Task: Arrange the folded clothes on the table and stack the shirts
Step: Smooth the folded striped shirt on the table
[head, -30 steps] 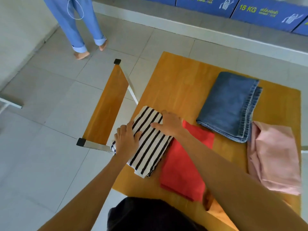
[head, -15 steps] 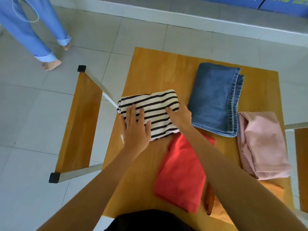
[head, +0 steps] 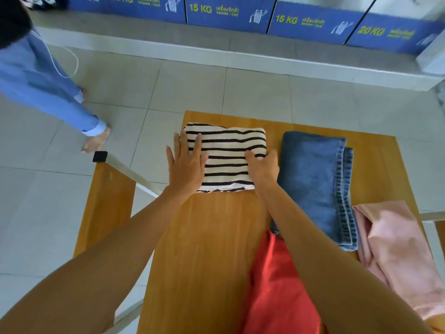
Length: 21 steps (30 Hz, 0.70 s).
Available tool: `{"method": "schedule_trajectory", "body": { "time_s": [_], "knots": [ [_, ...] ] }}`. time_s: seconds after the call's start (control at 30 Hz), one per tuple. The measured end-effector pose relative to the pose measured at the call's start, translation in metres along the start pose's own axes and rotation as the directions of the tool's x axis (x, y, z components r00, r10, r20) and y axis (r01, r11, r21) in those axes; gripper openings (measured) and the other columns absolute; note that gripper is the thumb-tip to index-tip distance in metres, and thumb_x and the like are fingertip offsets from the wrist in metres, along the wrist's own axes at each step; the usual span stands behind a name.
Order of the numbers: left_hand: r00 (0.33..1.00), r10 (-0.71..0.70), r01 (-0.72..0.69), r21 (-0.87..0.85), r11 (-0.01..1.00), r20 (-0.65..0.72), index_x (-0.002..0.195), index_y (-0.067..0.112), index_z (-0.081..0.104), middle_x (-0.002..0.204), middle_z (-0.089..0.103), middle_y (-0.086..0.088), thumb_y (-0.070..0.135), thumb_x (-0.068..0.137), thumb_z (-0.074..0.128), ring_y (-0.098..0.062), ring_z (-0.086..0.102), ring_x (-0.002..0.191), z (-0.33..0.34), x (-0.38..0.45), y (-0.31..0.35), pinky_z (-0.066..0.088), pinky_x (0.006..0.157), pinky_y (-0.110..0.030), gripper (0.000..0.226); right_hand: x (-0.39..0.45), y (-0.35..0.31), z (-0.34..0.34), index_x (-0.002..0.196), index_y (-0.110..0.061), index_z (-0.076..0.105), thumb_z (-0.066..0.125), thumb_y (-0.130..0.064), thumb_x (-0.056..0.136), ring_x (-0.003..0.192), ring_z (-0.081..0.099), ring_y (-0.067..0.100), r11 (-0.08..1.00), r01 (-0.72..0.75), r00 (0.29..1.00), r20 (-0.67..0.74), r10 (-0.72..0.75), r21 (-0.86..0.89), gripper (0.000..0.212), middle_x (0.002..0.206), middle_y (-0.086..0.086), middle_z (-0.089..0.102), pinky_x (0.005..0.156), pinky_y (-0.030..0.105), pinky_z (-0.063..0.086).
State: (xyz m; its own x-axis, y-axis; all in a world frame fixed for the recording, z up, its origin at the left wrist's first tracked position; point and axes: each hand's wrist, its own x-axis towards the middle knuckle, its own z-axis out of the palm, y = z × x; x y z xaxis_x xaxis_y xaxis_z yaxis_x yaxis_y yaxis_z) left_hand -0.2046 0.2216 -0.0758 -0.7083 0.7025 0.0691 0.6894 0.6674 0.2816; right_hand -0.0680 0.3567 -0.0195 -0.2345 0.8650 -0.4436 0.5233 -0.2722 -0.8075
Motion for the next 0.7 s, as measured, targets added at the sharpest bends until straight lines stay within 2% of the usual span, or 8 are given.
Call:
{"method": "schedule_trajectory", "body": {
  "time_s": [0.07,0.13,0.27,0.4,0.47,0.53,0.63,0.7],
  "knots": [
    [0.98,-0.197,0.188,-0.21,0.96,-0.026,0.151,0.015,0.033,0.155,0.035,-0.018,0.047,0.104,0.027,-0.039,0.025,0.147,-0.004,0.023,0.011,0.022,0.12,-0.053,0.057,0.015,-0.009,0.002,0.135,-0.015,0.042,0.066,-0.031,0.095,0.096,0.059,0.019,1.0,0.013,0.998,-0.067,-0.012,0.006,0.049,0.12,0.007,0.06,0.067,0.027,0.053],
    [0.945,-0.326,0.279,-0.422,0.863,-0.042,0.143,0.015,0.043,0.141,0.053,-0.012,0.048,0.102,0.029,-0.034,0.043,0.135,-0.012,0.038,0.027,0.041,0.109,-0.05,0.054,0.028,-0.015,0.004,0.134,-0.014,0.042,0.066,-0.031,0.095,0.096,0.059,0.019,1.0,0.004,0.995,-0.103,-0.003,0.012,0.049,0.122,0.008,0.061,0.069,0.029,0.052],
    [0.89,-0.456,0.414,-0.468,0.78,0.028,0.143,0.017,0.044,0.142,0.052,-0.01,0.047,0.102,0.037,-0.032,0.047,0.131,-0.014,0.062,0.044,0.038,0.106,-0.051,0.051,0.05,-0.019,0.009,0.136,-0.013,0.041,0.066,-0.032,0.095,0.098,0.059,0.021,1.0,0.013,0.995,-0.094,-0.015,-0.022,0.051,0.126,0.011,0.06,0.069,0.029,0.05],
    [0.787,-0.603,0.561,-0.558,0.611,0.131,0.128,0.013,0.049,0.121,0.063,-0.01,0.049,0.097,0.048,-0.031,0.06,0.111,-0.008,0.084,0.029,0.046,0.1,-0.052,0.048,0.062,-0.02,0.01,0.143,-0.014,0.037,0.057,-0.05,0.096,0.102,0.057,0.019,1.0,-0.022,1.0,0.01,0.022,-0.018,0.062,0.12,0.004,0.056,0.067,0.026,0.048],
    [0.784,-0.604,0.576,-0.535,0.618,0.145,0.128,0.011,0.052,0.12,0.063,-0.01,0.045,0.097,0.05,-0.03,0.06,0.111,-0.012,0.089,0.026,0.046,0.1,-0.051,0.046,0.068,-0.023,0.007,0.142,-0.015,0.042,0.048,-0.055,0.099,0.101,0.058,0.018,0.997,-0.074,0.996,0.057,0.072,0.031,0.059,0.118,0.0,0.058,0.07,0.028,0.05],
    [0.791,-0.6,0.541,-0.598,0.592,0.121,0.125,0.01,0.053,0.112,0.061,-0.008,0.036,0.098,0.051,-0.027,0.061,0.106,-0.016,0.092,0.025,0.05,0.095,-0.046,0.038,0.074,-0.023,0.004,0.138,-0.014,0.046,0.048,-0.046,0.101,0.099,0.06,0.017,0.994,-0.086,0.995,0.065,0.081,0.068,0.049,0.118,0.002,0.062,0.065,0.025,0.05],
    [0.764,-0.638,0.481,-0.746,0.461,0.098,0.121,0.008,0.053,0.103,0.058,-0.003,0.026,0.098,0.054,-0.018,0.06,0.091,-0.018,0.083,0.02,0.052,0.071,-0.024,0.029,0.072,-0.019,0.007,0.135,-0.013,0.051,0.059,-0.033,0.098,0.093,0.061,0.014,0.999,0.037,0.999,0.016,-0.037,-0.022,0.043,0.119,0.004,0.065,0.057,0.018,0.046],
    [0.773,-0.627,0.459,-0.77,0.443,0.1,0.121,0.009,0.053,0.104,0.058,-0.001,0.027,0.097,0.055,-0.015,0.059,0.09,-0.013,0.07,0.014,0.05,0.068,-0.019,0.029,0.069,-0.015,0.011,0.134,-0.012,0.052,0.061,-0.029,0.098,0.094,0.059,0.014,0.982,0.14,0.99,-0.014,-0.143,-0.13,0.041,0.119,0.005,0.065,0.058,0.013,0.044]
  ]
}}
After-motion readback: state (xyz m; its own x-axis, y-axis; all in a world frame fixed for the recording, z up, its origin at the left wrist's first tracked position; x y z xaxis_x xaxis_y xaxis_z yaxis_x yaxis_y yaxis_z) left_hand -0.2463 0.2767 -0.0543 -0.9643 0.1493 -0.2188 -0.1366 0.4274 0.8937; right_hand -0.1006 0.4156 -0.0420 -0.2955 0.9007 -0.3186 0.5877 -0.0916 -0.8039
